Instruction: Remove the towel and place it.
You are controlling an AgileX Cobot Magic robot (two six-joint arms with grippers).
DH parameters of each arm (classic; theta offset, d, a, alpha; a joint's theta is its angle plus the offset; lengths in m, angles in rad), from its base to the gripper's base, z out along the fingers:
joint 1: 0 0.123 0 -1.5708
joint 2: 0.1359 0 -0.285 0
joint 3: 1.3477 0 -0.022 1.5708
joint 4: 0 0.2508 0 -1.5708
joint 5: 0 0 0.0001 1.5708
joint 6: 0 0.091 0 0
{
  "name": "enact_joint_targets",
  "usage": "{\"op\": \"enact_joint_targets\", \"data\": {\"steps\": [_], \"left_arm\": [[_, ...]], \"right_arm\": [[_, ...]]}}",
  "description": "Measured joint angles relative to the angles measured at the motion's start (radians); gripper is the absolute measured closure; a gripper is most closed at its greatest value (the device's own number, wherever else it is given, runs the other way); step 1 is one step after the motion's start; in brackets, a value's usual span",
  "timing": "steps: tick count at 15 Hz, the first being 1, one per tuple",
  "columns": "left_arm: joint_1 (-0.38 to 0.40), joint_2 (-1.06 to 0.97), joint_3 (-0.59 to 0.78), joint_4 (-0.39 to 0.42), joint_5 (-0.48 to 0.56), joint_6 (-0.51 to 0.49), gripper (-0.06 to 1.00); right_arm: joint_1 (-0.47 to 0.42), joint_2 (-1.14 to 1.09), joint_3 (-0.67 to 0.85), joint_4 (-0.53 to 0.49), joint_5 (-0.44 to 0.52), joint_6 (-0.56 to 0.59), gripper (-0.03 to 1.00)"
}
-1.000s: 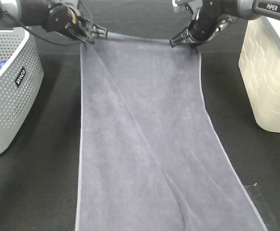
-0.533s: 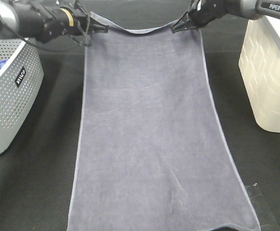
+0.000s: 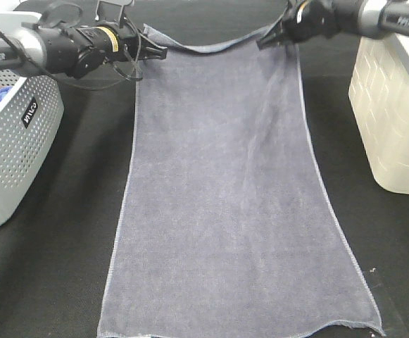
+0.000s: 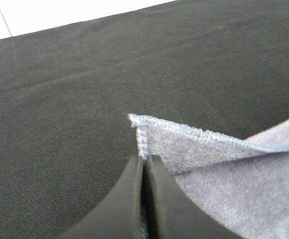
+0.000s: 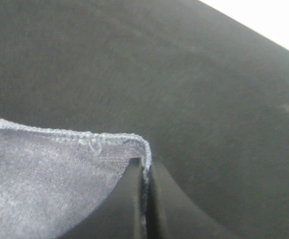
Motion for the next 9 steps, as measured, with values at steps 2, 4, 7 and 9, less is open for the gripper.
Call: {"op": "enact_joint_targets", "data": {"steps": [2, 4, 7, 9], "left_arm": [[0.0, 0.016, -0.008, 0.0, 0.0, 0.0, 0.94], [0.0, 0.028, -0.008, 0.0, 0.029, 0.0, 0.94], [0.0, 0.033, -0.008, -0.004, 0.077, 0.0, 0.88], [0.0, 0.033, -0.008, -0.015, 0.107, 0.0, 0.68]], "right_arm": [[-0.006, 0.036, 0.0, 0.0, -0.036, 0.0, 0.97], [-0.008, 0.061, 0.0, 0.0, -0.057, 0.0, 0.97], [-0.008, 0.079, 0.0, -0.001, -0.064, 0.0, 0.78], [-0.008, 0.085, 0.0, -0.001, -0.063, 0.0, 0.58]]}}
